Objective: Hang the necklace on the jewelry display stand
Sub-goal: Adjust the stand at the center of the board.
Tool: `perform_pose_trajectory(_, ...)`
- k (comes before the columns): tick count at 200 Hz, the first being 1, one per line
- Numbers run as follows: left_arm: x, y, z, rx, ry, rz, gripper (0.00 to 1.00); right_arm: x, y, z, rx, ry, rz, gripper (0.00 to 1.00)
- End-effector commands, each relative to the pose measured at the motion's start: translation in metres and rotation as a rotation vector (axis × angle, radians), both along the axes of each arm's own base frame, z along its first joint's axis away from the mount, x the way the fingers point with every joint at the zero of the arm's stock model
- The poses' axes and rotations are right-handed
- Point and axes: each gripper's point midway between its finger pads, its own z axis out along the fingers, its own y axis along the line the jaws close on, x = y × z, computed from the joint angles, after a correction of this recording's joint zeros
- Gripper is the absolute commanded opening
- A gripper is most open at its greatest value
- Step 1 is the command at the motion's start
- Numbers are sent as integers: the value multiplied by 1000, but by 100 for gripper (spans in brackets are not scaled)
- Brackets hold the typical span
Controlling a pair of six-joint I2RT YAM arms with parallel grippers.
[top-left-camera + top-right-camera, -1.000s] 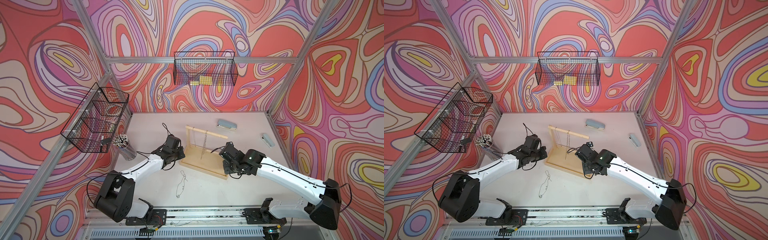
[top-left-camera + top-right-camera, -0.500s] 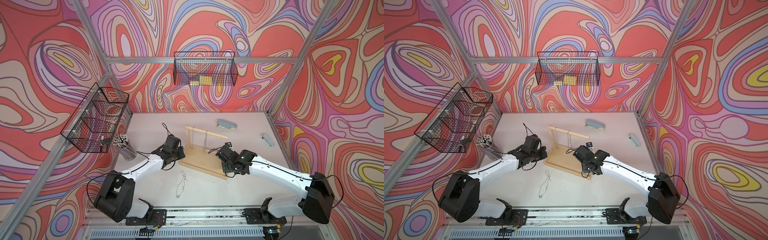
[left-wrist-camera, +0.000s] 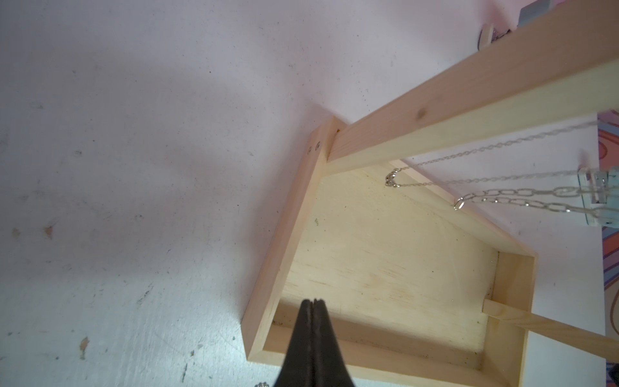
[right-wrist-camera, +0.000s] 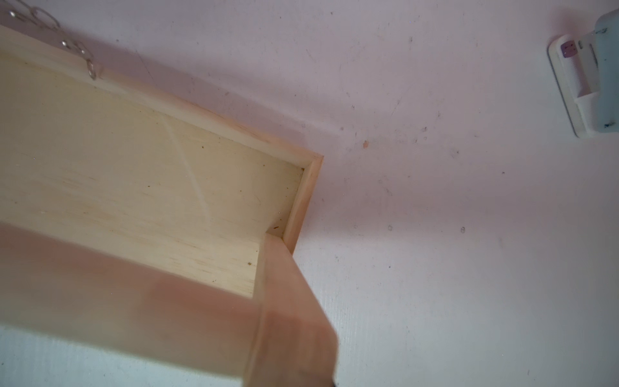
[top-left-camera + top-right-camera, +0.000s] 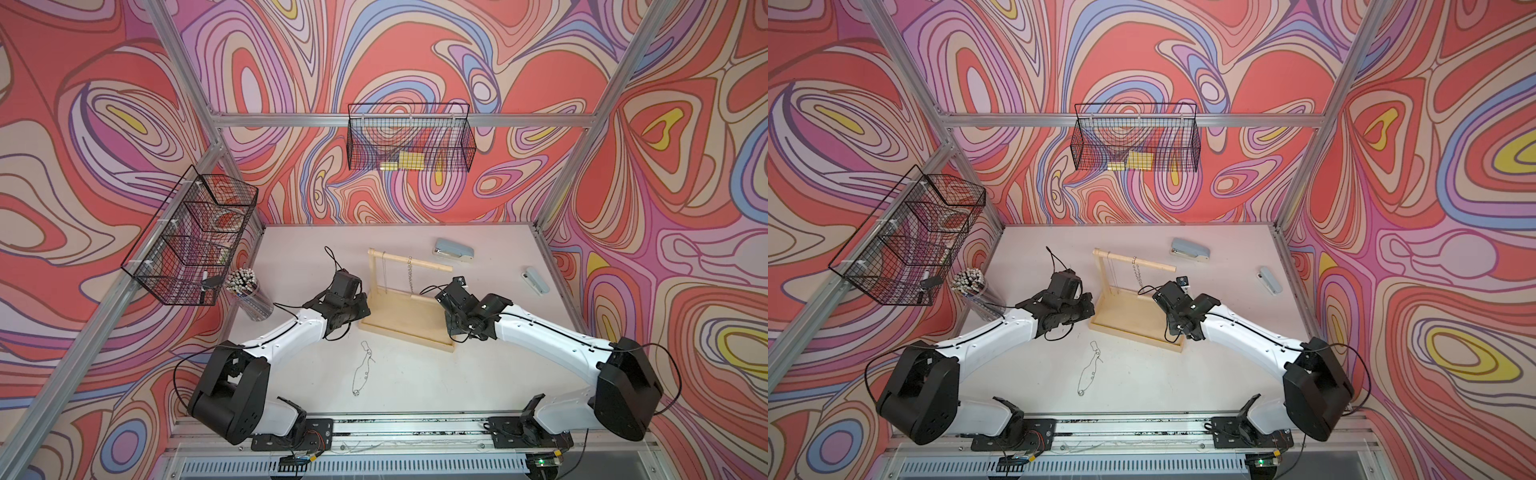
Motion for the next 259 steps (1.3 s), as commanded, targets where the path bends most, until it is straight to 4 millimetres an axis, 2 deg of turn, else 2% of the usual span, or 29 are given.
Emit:
perform_pose_trajectory(1,-5,2,-3,0,9,4,0,23,8,10,13,-64,12,0)
perform_pose_trajectory(57,-4,3,-8,5,12,9,0,53,-4,10,-5,-93,-25,0)
perform_pose_trajectory(98,1,-1,-13,-7,15,16,0,67,3,17,6,-132,-19,0)
perform_pose_trajectory(118,6,-3,-14,-9,12,18,0,75,2,28,-20,-149,-20,0)
perform_pose_trajectory(143,7,-5,-11,-20,18,18,0,67,1,37,-4,-135,-9,0)
perform_pose_trajectory(172,1,5,0,8,8,37,3,40,-12,45,12,-93,-9,0)
perform_pose_trajectory(177,-1,7,3,12,-3,40,4,35,-14,47,15,-85,-10,3)
perform_pose_trajectory(196,-4,13,14,35,-22,47,10,19,-17,56,57,-65,-2,14)
perform_pose_trajectory(206,-9,18,15,56,-7,45,13,11,-13,60,101,-53,8,20)
perform_pose_trajectory(216,-12,20,17,69,-1,46,21,5,-4,64,164,-43,21,27)
perform_pose_trajectory(234,-17,27,21,91,2,54,46,-7,17,64,238,-13,67,40)
perform_pose_trajectory(250,-25,39,23,132,12,81,67,-17,42,52,248,39,130,53)
perform_pose_trajectory(259,-30,49,24,170,21,107,76,-22,56,42,239,72,155,60)
